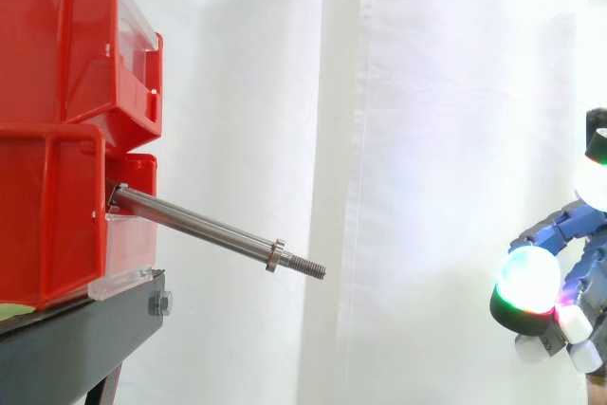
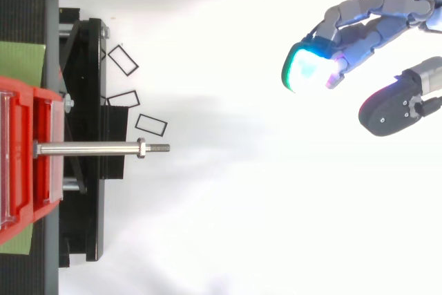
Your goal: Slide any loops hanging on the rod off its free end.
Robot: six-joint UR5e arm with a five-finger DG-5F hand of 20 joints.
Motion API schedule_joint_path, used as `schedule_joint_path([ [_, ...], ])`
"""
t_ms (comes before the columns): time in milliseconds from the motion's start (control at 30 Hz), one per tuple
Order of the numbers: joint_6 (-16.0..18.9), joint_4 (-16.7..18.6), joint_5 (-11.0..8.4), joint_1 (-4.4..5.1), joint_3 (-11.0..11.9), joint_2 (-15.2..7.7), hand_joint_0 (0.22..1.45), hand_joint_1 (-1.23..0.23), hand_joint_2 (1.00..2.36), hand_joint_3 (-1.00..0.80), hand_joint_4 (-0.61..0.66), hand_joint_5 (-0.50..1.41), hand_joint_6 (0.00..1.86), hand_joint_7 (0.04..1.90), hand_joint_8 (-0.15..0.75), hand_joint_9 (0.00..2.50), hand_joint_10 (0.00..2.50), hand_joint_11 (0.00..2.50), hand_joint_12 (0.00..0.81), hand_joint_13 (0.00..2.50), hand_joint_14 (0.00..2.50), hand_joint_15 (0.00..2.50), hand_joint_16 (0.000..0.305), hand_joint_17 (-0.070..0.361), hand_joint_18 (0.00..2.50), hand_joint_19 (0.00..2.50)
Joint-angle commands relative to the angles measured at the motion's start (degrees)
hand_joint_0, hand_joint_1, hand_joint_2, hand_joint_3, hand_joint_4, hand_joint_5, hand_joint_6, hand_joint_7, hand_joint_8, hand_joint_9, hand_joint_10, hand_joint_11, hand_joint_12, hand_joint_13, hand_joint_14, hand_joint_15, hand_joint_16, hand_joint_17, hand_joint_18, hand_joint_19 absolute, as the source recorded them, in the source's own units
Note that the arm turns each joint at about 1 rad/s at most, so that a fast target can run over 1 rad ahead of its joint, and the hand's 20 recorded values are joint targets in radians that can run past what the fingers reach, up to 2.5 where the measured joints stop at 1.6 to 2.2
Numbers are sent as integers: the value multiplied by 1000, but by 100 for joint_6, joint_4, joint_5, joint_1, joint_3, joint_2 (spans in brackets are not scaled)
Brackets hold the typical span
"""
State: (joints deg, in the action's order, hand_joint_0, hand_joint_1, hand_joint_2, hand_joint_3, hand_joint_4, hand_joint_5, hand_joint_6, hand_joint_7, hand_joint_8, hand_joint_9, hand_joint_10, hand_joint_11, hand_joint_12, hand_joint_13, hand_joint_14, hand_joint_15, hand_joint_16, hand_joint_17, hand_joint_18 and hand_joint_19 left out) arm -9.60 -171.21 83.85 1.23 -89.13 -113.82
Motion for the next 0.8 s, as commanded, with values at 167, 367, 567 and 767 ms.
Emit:
schedule_joint_path([
  [167, -6, 0, 0, 0, -8, 0, 576, -583, 1002, -479, 244, -181, 503, 886, 244, 625, 4, 143, 263, 411, 1, 0, 38, 85, 474, 356],
  [367, 2, 8, 0, 0, 1, 0, 575, -584, 1002, -476, 243, -181, 503, 885, 244, 624, 4, 142, 262, 412, 0, 0, 38, 85, 474, 356],
  [567, 2, 0, 0, 0, 1, 0, 576, -583, 1002, -479, 241, -181, 503, 882, 244, 623, 5, 142, 262, 410, 0, 0, 38, 85, 474, 356],
  [767, 2, 0, 0, 0, 1, 0, 576, -583, 1002, -478, 244, -181, 503, 882, 242, 623, 4, 143, 262, 410, 1, 0, 38, 85, 474, 364],
])
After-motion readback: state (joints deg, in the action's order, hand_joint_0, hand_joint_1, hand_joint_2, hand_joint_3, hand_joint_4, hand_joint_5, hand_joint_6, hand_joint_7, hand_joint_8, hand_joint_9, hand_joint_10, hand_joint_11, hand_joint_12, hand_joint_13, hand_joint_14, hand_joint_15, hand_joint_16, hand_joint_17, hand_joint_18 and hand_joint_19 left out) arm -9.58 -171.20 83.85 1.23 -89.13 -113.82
